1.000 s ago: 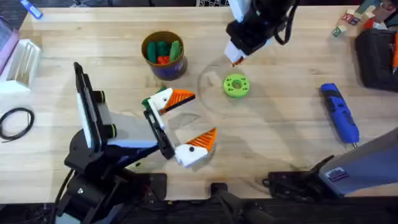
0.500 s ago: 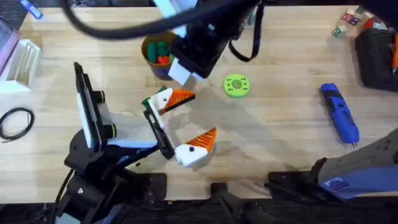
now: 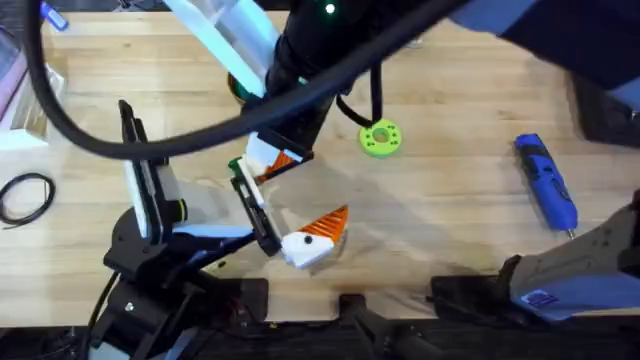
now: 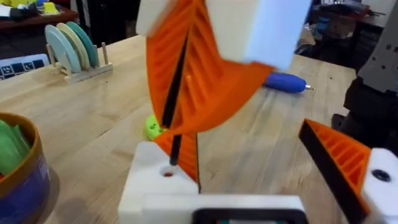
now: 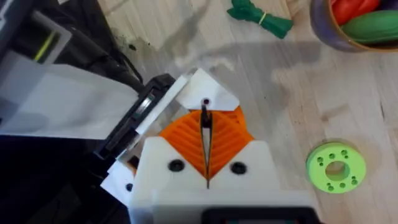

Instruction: Pick up the gripper from the table and insert it into the empty holder that is missing its gripper. Then pick up a screw, insert it into the mounting hole, and use the screwdriver to tighten it. Finally, clean up the table by picking up the vegetable and placing it into the bucket.

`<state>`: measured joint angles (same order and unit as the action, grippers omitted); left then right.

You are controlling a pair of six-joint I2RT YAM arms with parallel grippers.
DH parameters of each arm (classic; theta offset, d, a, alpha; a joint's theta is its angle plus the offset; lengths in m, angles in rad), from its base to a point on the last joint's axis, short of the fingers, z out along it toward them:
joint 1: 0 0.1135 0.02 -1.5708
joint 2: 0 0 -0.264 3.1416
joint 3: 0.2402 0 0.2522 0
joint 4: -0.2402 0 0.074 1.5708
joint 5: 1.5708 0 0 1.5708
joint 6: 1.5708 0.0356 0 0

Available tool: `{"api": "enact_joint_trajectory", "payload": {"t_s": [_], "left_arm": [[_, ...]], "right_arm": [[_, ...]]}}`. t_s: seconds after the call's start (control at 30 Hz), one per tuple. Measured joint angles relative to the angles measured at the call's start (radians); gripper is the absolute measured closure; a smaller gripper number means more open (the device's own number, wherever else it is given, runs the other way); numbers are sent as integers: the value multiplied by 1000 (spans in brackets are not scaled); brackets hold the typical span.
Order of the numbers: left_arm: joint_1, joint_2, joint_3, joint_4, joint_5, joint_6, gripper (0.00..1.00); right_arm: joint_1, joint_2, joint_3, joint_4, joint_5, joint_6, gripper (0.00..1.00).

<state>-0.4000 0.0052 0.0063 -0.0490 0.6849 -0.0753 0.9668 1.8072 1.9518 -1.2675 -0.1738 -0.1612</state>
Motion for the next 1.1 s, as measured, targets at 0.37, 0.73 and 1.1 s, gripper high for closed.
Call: {"api": "enact_joint_trajectory", "payload": {"t_s": [0.37, 0.73, 1.1], "left_arm": [[0, 0, 0, 0, 0, 0, 15], [0, 1, 0, -3, 0, -12, 16], [0, 1, 0, 0, 0, -10, 15]], "right_arm": [[0, 28, 0, -1, 0, 0, 995], [0, 42, 2, 4, 0, 0, 995], [0, 43, 2, 17, -17, 0, 995]]}}
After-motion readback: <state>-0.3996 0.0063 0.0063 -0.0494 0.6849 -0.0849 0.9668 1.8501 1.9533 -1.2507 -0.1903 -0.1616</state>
